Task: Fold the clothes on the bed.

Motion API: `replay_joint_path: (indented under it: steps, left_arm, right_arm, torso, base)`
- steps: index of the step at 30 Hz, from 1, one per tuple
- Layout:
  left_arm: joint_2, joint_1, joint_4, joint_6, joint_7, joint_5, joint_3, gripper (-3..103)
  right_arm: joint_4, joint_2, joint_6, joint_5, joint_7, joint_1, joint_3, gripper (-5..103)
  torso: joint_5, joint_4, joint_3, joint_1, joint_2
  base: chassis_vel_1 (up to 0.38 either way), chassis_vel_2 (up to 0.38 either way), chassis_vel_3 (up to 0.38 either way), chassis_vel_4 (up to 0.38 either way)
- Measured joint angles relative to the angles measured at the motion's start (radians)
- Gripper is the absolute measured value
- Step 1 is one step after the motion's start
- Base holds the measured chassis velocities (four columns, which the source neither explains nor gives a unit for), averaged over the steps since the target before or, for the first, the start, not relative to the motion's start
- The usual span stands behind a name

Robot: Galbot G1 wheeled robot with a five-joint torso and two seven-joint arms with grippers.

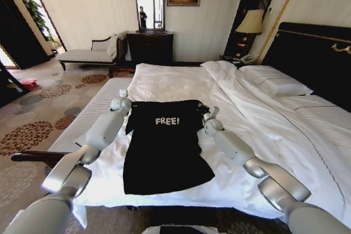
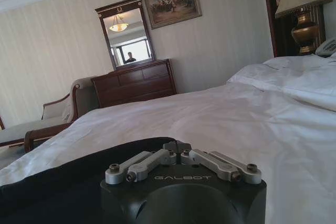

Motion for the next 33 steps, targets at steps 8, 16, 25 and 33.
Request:
replay_joint_path:
  steps: [8, 16, 25, 33]
  left_arm:
    - [0.061, 0.024, -0.03, 0.012, -0.002, -0.066, -0.028, 26]
    - [0.118, 0.043, -0.068, 0.069, -0.019, -0.219, -0.12, 53]
    - [0.274, 0.29, -0.303, 0.075, -0.056, -0.43, -0.299, 85]
    - [0.283, 0.414, -0.474, 0.076, -0.011, -0.326, -0.264, 100]
  right_arm:
    - [0.032, -0.036, -0.003, -0.009, 0.035, -0.022, 0.026, 25]
    - [0.085, -0.074, -0.01, -0.01, 0.092, -0.023, 0.043, 52]
    - [0.376, -0.176, -0.032, 0.002, 0.166, -0.176, 0.114, 85]
    - [0.475, -0.213, -0.042, 0.004, 0.185, -0.272, 0.189, 100]
  torso:
    - [-0.0004, 0.0005, 0.0, 0.0, 0.0]
    - [-0.0004, 0.0002, 0.0, 0.0, 0.0]
    - [-0.0004, 0.0009, 0.0, 0.0, 0.0]
    - [0.0, -0.0002, 0.0, 0.0, 0.0]
  base:
    - [0.0, 0.0, 0.0, 0.0]
    - [0.0, 0.0, 0.0, 0.0]
    - [0.0, 0.0, 0.0, 0.0]
    - [0.0, 0.0, 0.0, 0.0]
